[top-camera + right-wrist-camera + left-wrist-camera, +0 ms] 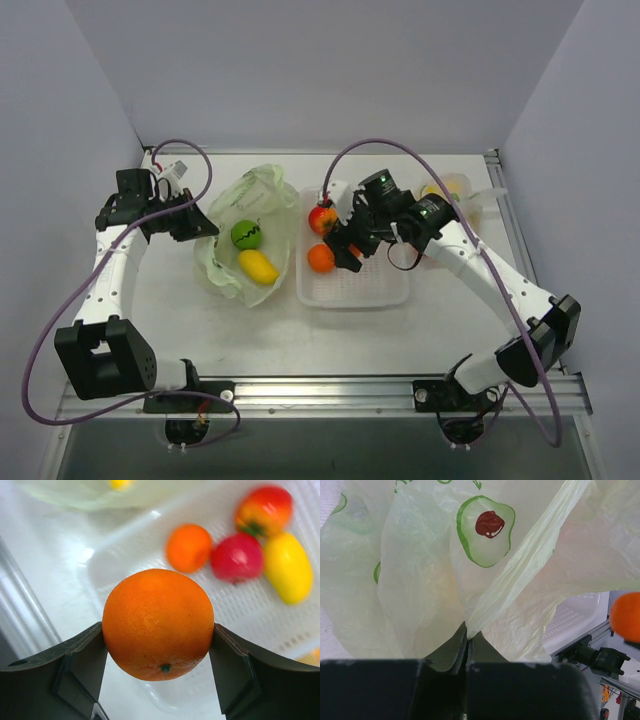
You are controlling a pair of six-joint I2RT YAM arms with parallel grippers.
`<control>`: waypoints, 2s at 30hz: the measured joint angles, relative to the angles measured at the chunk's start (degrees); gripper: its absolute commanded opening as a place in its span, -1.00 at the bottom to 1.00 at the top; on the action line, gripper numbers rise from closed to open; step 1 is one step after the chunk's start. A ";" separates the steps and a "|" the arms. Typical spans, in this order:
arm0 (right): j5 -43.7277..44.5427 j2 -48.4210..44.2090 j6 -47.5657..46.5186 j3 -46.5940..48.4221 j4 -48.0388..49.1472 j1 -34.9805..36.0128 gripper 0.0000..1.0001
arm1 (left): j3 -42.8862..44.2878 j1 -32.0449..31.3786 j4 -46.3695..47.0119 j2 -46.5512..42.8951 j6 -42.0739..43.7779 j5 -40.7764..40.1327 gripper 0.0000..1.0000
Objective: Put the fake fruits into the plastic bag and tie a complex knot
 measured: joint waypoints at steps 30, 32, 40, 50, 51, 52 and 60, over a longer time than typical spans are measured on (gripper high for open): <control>10.16 25.33 7.32 23.26 11.96 16.20 0.97 | -1.49 1.99 4.11 2.45 -6.23 7.10 -0.99; 6.51 17.55 7.82 15.82 12.33 16.50 0.92 | -1.55 2.08 4.26 2.45 -6.51 7.19 -0.99; -2.40 -3.17 10.49 -3.72 12.24 13.81 0.40 | -2.93 2.23 4.74 2.29 -6.95 7.26 -0.98; 8.48 10.56 16.26 -9.01 15.78 6.71 0.51 | -3.26 2.32 4.81 1.66 -6.97 7.23 -0.96; 9.49 12.11 16.44 -8.66 16.31 6.47 0.54 | -3.26 2.32 4.81 1.66 -6.97 7.23 -0.97; 10.16 13.68 16.55 -7.96 16.63 6.34 0.54 | -3.26 2.34 4.81 1.64 -6.97 7.23 -0.96; 11.19 21.92 16.46 -6.12 22.62 6.36 0.59 | -3.58 2.69 4.94 1.64 -6.91 7.23 -0.92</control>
